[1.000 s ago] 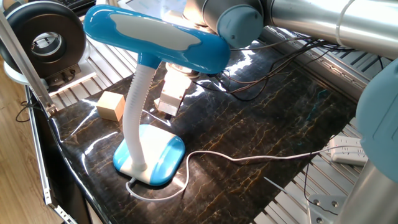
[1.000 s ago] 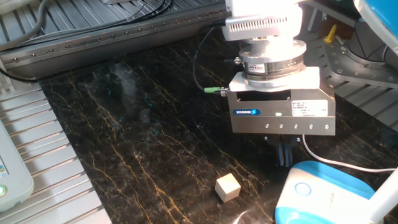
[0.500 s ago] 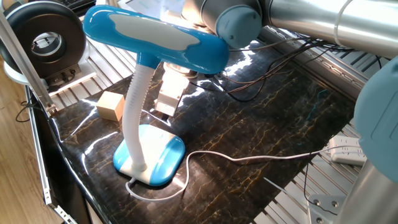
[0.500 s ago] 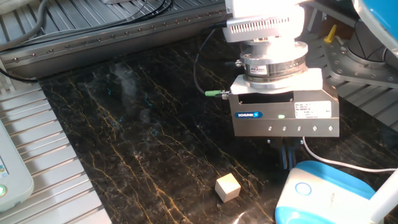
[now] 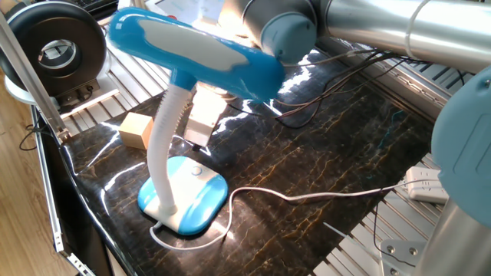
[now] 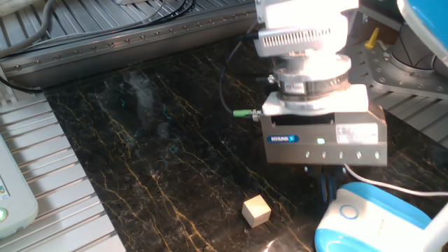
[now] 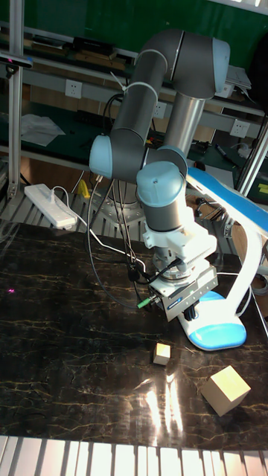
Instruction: Turn off the desk lamp by pressing the button
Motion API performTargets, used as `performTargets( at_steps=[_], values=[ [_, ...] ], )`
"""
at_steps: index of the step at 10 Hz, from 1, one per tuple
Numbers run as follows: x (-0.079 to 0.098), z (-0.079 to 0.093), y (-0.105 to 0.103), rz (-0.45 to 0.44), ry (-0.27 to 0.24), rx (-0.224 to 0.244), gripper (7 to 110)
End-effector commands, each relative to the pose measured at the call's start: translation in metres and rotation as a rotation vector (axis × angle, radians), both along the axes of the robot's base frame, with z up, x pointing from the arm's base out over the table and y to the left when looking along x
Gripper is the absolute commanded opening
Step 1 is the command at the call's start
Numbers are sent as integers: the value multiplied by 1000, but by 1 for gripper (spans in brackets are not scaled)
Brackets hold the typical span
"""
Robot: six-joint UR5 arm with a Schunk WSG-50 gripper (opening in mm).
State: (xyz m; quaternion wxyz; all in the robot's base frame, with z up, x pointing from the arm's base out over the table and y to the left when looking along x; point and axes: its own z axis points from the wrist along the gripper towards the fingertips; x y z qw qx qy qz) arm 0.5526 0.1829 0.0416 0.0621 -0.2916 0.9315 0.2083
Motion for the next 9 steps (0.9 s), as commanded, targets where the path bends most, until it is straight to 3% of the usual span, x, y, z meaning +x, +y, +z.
performTargets(
  at_steps=[1,9],
  values=[
    [4,-1,5,-20,-2,3,7],
    [3,-8,6,-31,-2,-8,7]
  ],
)
